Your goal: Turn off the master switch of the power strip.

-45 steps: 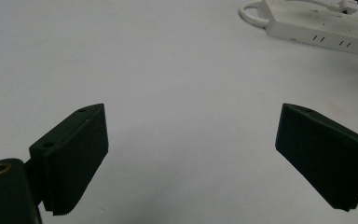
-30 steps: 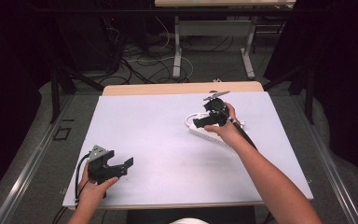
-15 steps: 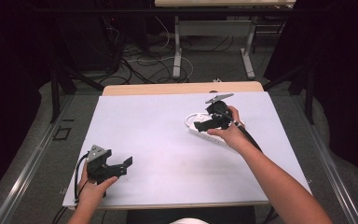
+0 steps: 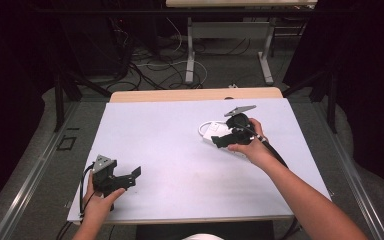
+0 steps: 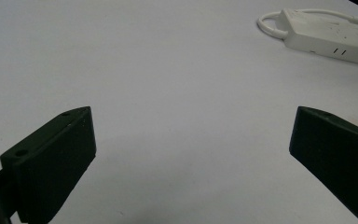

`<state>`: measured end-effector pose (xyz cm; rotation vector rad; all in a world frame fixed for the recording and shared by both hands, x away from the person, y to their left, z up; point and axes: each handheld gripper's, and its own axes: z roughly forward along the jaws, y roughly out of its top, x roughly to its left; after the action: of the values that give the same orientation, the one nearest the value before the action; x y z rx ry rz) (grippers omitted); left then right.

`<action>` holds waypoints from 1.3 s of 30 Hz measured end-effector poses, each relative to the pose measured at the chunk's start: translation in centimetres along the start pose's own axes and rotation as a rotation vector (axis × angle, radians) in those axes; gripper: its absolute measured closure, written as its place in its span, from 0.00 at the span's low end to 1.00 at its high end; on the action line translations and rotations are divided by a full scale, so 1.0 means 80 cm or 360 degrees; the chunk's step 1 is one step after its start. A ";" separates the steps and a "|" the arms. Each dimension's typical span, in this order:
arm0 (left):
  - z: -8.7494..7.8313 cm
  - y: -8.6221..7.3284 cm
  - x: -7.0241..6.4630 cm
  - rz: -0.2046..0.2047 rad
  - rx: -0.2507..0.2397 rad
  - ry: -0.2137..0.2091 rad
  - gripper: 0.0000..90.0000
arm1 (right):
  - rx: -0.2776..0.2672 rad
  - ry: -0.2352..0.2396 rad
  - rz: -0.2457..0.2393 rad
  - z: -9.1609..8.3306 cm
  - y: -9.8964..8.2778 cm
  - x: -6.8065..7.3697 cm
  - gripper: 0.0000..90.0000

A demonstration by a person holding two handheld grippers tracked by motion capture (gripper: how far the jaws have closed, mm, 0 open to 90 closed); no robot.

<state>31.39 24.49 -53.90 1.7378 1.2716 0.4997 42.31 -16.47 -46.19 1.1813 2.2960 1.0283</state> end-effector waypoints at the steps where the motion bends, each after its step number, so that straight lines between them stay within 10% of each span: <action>1: 0.000 0.000 0.000 -0.0004 -0.0003 0.0004 0.00 | -0.0005 0.0005 0.0003 -0.002 -0.002 0.000 0.00; 39: 0.004 0.000 -0.002 0.0047 0.0065 0.0061 0.02 | -0.0090 -0.0072 0.0070 -0.042 -0.064 -0.007 0.00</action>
<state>31.54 24.20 -54.00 1.7908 1.2927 0.5298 37.84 -20.39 -47.74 1.2248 2.2012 1.0641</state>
